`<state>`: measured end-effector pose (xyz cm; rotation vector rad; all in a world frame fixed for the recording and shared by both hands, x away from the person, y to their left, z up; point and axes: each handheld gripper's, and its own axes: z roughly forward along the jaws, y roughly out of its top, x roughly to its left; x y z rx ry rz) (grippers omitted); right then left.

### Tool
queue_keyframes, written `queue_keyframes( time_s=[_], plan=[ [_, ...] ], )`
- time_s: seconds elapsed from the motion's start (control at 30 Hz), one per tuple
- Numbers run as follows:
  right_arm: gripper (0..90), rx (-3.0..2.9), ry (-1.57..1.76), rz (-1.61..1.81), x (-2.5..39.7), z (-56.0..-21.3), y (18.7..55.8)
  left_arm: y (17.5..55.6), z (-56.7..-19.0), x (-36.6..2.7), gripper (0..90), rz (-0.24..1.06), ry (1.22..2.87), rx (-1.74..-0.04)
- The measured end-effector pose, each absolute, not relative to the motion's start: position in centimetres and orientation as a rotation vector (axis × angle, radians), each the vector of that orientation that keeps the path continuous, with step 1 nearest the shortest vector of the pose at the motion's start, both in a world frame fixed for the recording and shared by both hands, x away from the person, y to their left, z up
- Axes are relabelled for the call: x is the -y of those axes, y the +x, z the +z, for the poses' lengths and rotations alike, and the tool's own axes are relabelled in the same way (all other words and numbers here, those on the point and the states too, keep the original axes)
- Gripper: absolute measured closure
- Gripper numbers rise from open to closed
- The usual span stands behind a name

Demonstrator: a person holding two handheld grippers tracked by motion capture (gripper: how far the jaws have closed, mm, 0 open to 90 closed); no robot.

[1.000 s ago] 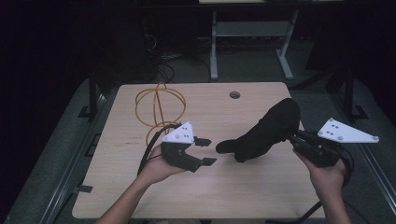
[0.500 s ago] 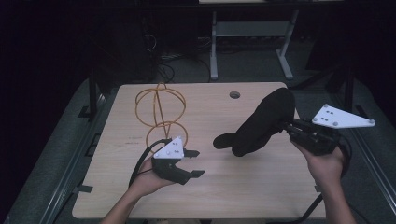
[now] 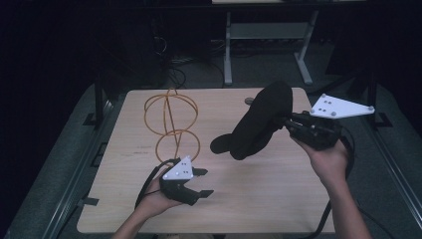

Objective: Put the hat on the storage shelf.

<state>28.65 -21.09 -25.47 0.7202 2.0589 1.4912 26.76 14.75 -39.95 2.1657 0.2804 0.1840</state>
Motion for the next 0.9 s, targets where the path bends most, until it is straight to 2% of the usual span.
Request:
queue_keyframes(
  time_s=[0.9],
  plan=[
    [85.3,-2.192,0.554,1.529,12.1,-21.3,34.0,26.3,-41.2,-13.9,34.3,0.141,2.185,-0.24]
  ],
)
